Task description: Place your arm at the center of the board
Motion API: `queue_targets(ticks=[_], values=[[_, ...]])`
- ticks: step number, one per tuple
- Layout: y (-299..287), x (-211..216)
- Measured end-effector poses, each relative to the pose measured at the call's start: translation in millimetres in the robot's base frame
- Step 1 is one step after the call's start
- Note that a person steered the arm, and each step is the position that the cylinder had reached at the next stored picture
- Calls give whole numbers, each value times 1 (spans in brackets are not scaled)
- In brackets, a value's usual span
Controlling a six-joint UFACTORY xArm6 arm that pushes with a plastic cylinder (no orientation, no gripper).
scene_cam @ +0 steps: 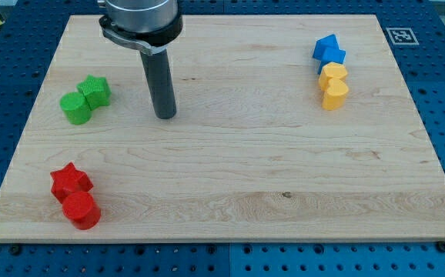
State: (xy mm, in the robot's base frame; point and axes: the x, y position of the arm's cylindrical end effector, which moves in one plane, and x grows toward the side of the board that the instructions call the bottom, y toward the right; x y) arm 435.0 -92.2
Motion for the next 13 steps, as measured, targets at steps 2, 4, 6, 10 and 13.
queue_targets(ticks=[2, 4, 6, 10, 13], values=[[6, 8], [19, 24], [20, 24], [32, 26], [32, 28]])
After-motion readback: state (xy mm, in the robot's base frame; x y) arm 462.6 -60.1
